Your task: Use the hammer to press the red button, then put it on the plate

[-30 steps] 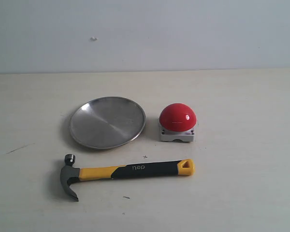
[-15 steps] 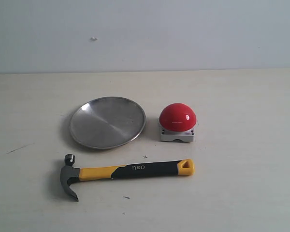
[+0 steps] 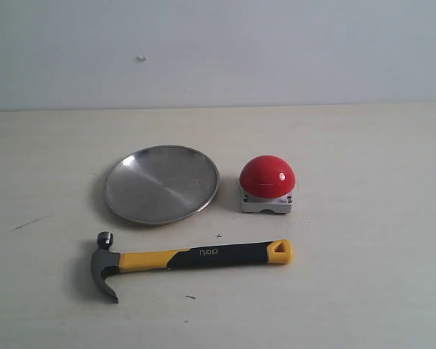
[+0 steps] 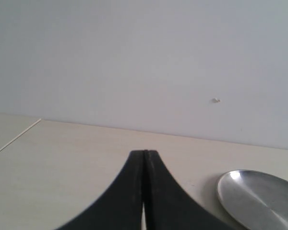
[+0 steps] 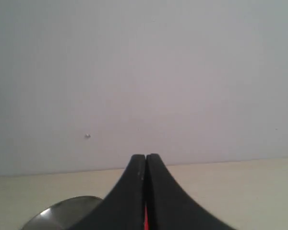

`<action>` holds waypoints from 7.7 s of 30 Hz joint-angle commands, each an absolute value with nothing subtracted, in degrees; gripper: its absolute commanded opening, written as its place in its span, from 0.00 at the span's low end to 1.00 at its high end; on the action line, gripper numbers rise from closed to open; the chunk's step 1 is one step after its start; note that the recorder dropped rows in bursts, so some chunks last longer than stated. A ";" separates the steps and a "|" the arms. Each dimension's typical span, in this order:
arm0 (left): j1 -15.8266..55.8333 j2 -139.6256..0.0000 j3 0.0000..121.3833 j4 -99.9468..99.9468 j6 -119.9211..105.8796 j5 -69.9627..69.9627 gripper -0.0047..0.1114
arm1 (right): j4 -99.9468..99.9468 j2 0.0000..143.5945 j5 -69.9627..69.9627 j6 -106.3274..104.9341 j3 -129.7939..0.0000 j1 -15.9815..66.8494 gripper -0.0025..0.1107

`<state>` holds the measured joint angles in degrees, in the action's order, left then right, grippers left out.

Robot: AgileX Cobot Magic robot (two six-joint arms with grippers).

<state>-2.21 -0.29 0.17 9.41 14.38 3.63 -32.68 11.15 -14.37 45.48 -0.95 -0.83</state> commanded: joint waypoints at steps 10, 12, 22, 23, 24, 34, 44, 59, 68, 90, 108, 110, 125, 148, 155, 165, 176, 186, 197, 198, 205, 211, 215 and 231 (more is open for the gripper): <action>-2.29 0.00 0.00 9.76 14.56 3.73 0.04 | -40.60 13.96 -15.57 55.92 -1.91 -0.95 0.02; -2.29 0.00 0.00 9.76 14.56 3.73 0.04 | -40.60 13.96 -15.79 55.01 0.00 -0.95 0.02; -2.29 0.00 0.00 9.76 14.56 3.73 0.04 | -43.37 15.54 -14.45 56.03 -7.62 -0.95 0.02; -2.29 0.00 0.00 9.76 14.56 3.73 0.04 | -45.05 15.54 -14.17 57.36 -6.64 -0.95 0.02; -2.29 0.00 0.00 9.76 14.56 3.73 0.04 | -45.98 15.54 -14.27 58.47 -4.88 -0.95 0.02; -2.29 0.00 0.00 9.76 14.56 3.73 0.04 | -45.22 25.41 -10.22 59.56 -13.27 -0.95 0.02; -2.29 0.00 0.00 9.76 14.56 3.73 0.04 | -49.30 61.14 12.10 47.53 -34.22 0.71 0.02; -2.29 0.00 0.00 9.76 14.56 3.73 0.04 | 20.30 91.98 56.38 -49.87 -70.30 0.71 0.02; -2.29 0.00 0.00 9.76 14.56 3.73 0.04 | 25.23 95.62 56.41 -60.04 -76.49 12.47 0.02; -2.29 0.00 0.00 9.76 14.56 3.73 0.04 | 7.12 114.93 49.60 -56.19 -83.37 39.35 0.02; -2.29 0.00 0.00 9.76 14.56 3.73 0.04 | 14.24 125.93 55.26 -49.43 -97.57 40.33 0.05; -2.29 0.00 0.00 9.76 14.56 3.73 0.04 | 9.44 125.93 54.73 -45.78 -97.77 41.21 0.13; -2.29 0.00 0.00 9.76 14.56 3.73 0.04 | 4.74 126.05 52.26 -39.38 -98.12 41.99 0.36; -2.29 0.00 0.00 9.76 14.56 3.73 0.04 | 4.37 134.69 55.21 -41.36 -105.07 41.99 0.49; -2.29 0.00 0.00 9.76 14.56 3.73 0.04 | 4.52 135.32 55.21 -41.89 -105.07 41.99 0.49; -2.29 0.00 0.00 9.76 14.56 3.73 0.04 | 4.63 135.95 55.11 -42.35 -105.07 41.99 0.49; -2.29 0.00 0.00 9.76 14.56 3.73 0.04 | 4.36 138.23 57.08 -44.50 -105.07 42.95 0.02; -2.29 0.00 0.00 9.76 14.56 3.73 0.04 | 6.17 134.37 55.57 -32.65 -105.07 43.21 0.02; -2.29 0.00 0.00 9.76 14.56 3.73 0.04 | 7.00 127.02 53.72 -20.23 -105.07 41.35 0.02; -2.29 0.00 0.00 9.76 14.56 3.73 0.04 | 7.00 126.74 52.95 -19.11 -104.85 41.22 0.02; -2.29 0.00 0.00 9.76 14.56 3.73 0.04 | 6.60 122.70 42.90 -12.10 -98.60 40.83 0.02; -2.29 0.00 0.00 9.76 14.56 3.73 0.04 | 10.51 115.42 32.50 -10.43 -88.31 40.83 0.02; -2.29 0.00 0.00 9.76 14.56 3.73 0.04 | 15.36 109.24 23.02 -10.43 -79.50 40.83 0.02; -2.29 0.00 0.00 9.76 14.56 3.73 0.04 | 30.11 85.19 -9.56 -9.68 -48.33 42.39 0.02</action>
<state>-2.21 -0.29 0.17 9.41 14.38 3.63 27.46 89.66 0.50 -10.25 -51.92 41.54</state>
